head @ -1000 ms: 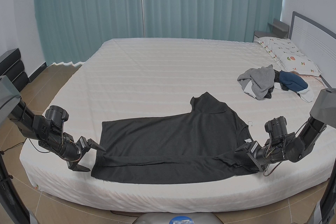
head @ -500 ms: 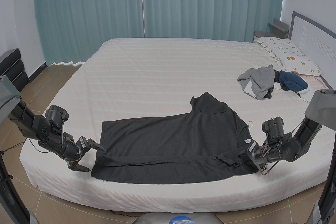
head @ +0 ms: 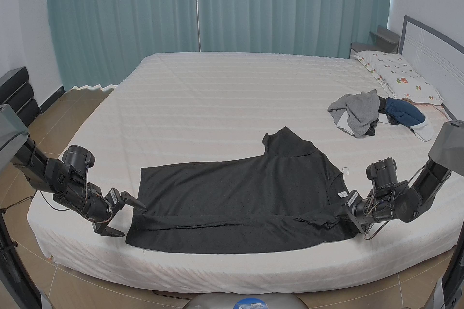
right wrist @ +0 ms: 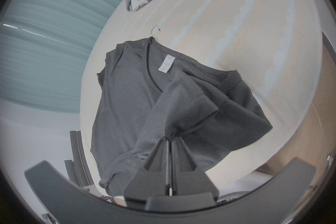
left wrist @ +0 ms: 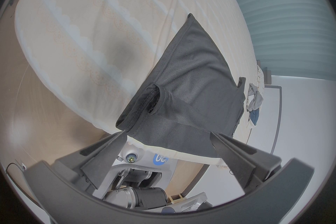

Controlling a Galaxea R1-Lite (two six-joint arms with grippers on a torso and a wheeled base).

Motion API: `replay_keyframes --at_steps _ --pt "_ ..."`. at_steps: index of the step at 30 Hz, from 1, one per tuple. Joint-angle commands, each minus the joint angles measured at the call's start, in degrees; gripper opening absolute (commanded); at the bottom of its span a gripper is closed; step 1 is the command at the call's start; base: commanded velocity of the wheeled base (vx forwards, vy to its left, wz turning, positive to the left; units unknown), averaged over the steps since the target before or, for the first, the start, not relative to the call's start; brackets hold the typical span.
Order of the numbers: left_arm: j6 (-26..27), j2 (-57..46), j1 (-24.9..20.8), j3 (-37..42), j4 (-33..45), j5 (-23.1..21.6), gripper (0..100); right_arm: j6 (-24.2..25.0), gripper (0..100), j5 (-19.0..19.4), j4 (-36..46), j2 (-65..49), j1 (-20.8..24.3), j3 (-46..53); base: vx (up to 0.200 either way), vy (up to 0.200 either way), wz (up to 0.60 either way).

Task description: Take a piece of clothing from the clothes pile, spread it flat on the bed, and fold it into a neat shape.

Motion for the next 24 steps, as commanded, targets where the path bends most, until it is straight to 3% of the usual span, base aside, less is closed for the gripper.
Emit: replay_keyframes --at_steps 1,10,19,20,24 --pt "-0.02 0.0 0.04 0.1 0.0 -0.01 100 0.02 0 0.02 0.19 -4.11 0.14 1.55 0.0 0.0 0.0" --pt "-0.02 0.0 0.04 0.1 0.0 -0.01 100 0.11 0 0.02 0.37 -5.08 1.02 5.15 0.0 0.0 0.0" --pt "-0.02 0.0 0.04 0.27 0.0 0.07 100 0.11 0 0.02 0.28 -3.67 0.76 2.43 0.0 0.0 0.0" --pt "-0.02 0.0 0.04 0.27 0.0 0.07 100 0.11 100 0.02 0.28 -3.67 0.85 2.43 0.0 0.0 0.0" --pt "-0.02 0.0 0.04 0.27 0.0 0.07 100 -0.24 100 0.1 0.63 -4.38 2.25 4.54 0.0 0.0 0.0"
